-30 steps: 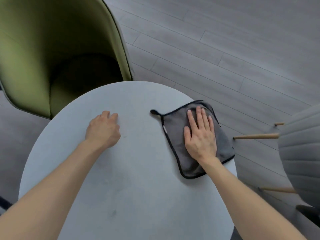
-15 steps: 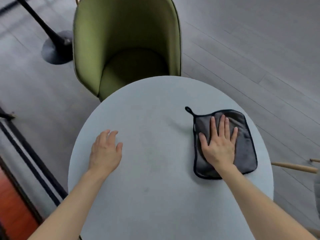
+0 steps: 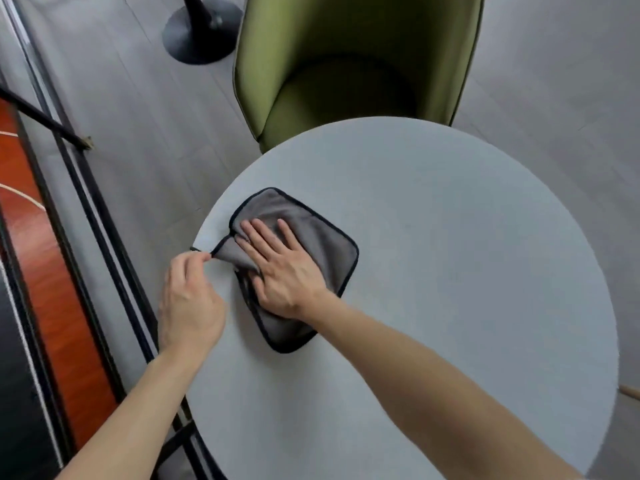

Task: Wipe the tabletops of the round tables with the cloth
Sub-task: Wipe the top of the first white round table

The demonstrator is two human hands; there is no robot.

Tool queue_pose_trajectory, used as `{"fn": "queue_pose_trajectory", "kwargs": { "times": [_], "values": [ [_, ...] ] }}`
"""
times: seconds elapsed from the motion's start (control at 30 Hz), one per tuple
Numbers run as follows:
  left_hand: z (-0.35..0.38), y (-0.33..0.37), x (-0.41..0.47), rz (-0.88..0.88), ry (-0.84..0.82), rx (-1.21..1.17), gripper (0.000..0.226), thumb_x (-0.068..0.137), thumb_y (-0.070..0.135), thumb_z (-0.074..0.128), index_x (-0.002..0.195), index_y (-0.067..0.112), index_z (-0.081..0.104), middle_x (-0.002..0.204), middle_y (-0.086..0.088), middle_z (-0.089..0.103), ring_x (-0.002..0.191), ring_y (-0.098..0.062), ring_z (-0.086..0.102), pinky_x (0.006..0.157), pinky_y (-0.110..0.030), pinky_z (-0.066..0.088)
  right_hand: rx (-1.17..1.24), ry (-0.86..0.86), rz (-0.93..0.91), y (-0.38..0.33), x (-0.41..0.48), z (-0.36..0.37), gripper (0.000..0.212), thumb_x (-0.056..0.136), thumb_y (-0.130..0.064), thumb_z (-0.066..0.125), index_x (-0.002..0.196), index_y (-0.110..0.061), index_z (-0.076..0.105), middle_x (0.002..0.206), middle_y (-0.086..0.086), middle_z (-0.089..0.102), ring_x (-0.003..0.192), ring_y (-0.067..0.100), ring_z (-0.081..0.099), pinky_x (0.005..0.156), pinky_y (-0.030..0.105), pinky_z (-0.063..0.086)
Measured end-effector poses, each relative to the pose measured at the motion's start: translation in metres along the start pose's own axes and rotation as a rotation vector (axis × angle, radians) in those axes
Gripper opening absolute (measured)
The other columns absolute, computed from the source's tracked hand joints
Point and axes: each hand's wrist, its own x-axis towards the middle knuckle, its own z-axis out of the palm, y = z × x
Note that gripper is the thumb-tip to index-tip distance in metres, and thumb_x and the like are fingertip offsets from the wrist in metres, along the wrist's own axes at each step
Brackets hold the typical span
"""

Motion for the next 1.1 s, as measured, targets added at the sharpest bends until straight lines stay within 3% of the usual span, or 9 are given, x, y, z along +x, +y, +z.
{"fn": "queue_pose_trajectory", "kwargs": {
  "times": [0.07,0.17,0.33,0.57,0.67,0.73,0.87,0.97,1.1],
  "values": [
    [0.004,0.014,-0.003,-0.014,-0.015,-0.009,0.031,0.101,0.008,0.052,0.131,0.014,0.054,0.136,-0.007,0.049,0.112,-0.039,0.060,0.089,-0.054,0.052,0.019,0.075,0.094,0.055,-0.029,-0.005,0.074,0.103,-0.038,0.044,0.173,-0.020,0.030,0.183,0.002,0.017,0.170,0.021,0.011,0.137,0.053,0.005],
    [0.016,0.030,-0.018,0.079,-0.030,-0.015,0.009,0.103,0.023,0.056,0.107,0.014,0.057,0.124,-0.005,0.055,0.108,-0.034,0.059,0.089,-0.052,0.051,0.008,0.155,0.630,0.172,-0.124,-0.021,0.075,0.104,-0.040,0.038,0.174,-0.020,0.024,0.184,0.000,0.012,0.170,0.018,0.007,0.137,0.053,0.006],
    [0.025,0.025,-0.060,0.152,0.015,-0.017,0.035,0.106,0.033,0.059,0.081,0.008,0.064,0.112,-0.005,0.066,0.100,-0.030,0.059,0.088,-0.047,0.051,0.080,0.230,1.232,0.198,-0.208,-0.033,0.086,0.099,-0.055,0.019,0.175,-0.015,0.015,0.184,0.005,0.003,0.170,0.020,-0.001,0.135,0.059,0.001],
    [0.007,-0.010,-0.145,-0.023,0.112,-0.104,0.026,0.110,0.023,0.040,0.114,0.013,0.064,0.120,-0.009,0.061,0.104,-0.036,0.060,0.084,-0.048,0.051,0.068,0.132,0.197,-0.099,-0.168,0.033,0.077,0.104,-0.052,0.051,0.171,-0.016,0.035,0.182,0.006,0.018,0.170,0.024,0.008,0.135,0.060,0.007],
    [0.006,-0.015,-0.184,-0.048,0.184,-0.100,0.022,0.109,0.022,0.044,0.121,0.013,0.060,0.121,-0.013,0.064,0.111,-0.036,0.059,0.088,-0.050,0.051,0.062,0.127,0.007,-0.098,-0.221,0.043,0.069,0.107,-0.046,0.046,0.172,-0.026,0.033,0.182,0.001,0.020,0.170,0.022,0.011,0.137,0.055,0.006],
    [0.017,-0.010,-0.208,-0.013,0.149,-0.102,0.022,0.110,0.025,0.044,0.123,0.014,0.059,0.124,-0.011,0.063,0.114,-0.036,0.060,0.089,-0.050,0.051,0.031,0.173,0.098,-0.045,-0.274,0.041,0.067,0.105,-0.038,0.047,0.171,-0.030,0.035,0.181,0.000,0.024,0.169,0.022,0.016,0.137,0.054,0.009],
    [0.048,0.007,-0.262,0.076,0.055,-0.110,0.024,0.110,0.024,0.043,0.124,0.013,0.059,0.123,-0.010,0.063,0.117,-0.031,0.057,0.097,-0.053,0.051,-0.013,0.194,0.777,0.094,-0.407,0.023,0.073,0.106,-0.045,0.026,0.175,-0.025,0.018,0.184,-0.002,0.007,0.170,0.018,0.004,0.137,0.055,0.007],
    [0.056,0.008,-0.298,0.106,0.066,-0.124,0.025,0.109,0.019,0.045,0.129,0.012,0.057,0.126,-0.011,0.062,0.119,-0.031,0.055,0.105,-0.053,0.048,0.038,0.210,1.142,0.085,-0.422,0.022,0.081,0.102,-0.051,0.014,0.176,-0.016,0.009,0.184,0.003,-0.003,0.170,0.020,-0.004,0.136,0.056,0.002],
    [0.043,-0.002,-0.325,0.022,0.062,-0.117,0.026,0.109,0.017,0.043,0.133,0.014,0.053,0.132,-0.012,0.059,0.119,-0.036,0.057,0.103,-0.056,0.049,0.017,0.211,0.797,-0.073,-0.366,0.050,0.082,0.102,-0.047,0.035,0.174,-0.012,0.022,0.183,0.013,0.007,0.171,0.029,0.002,0.136,0.059,0.006]
  ]
}}
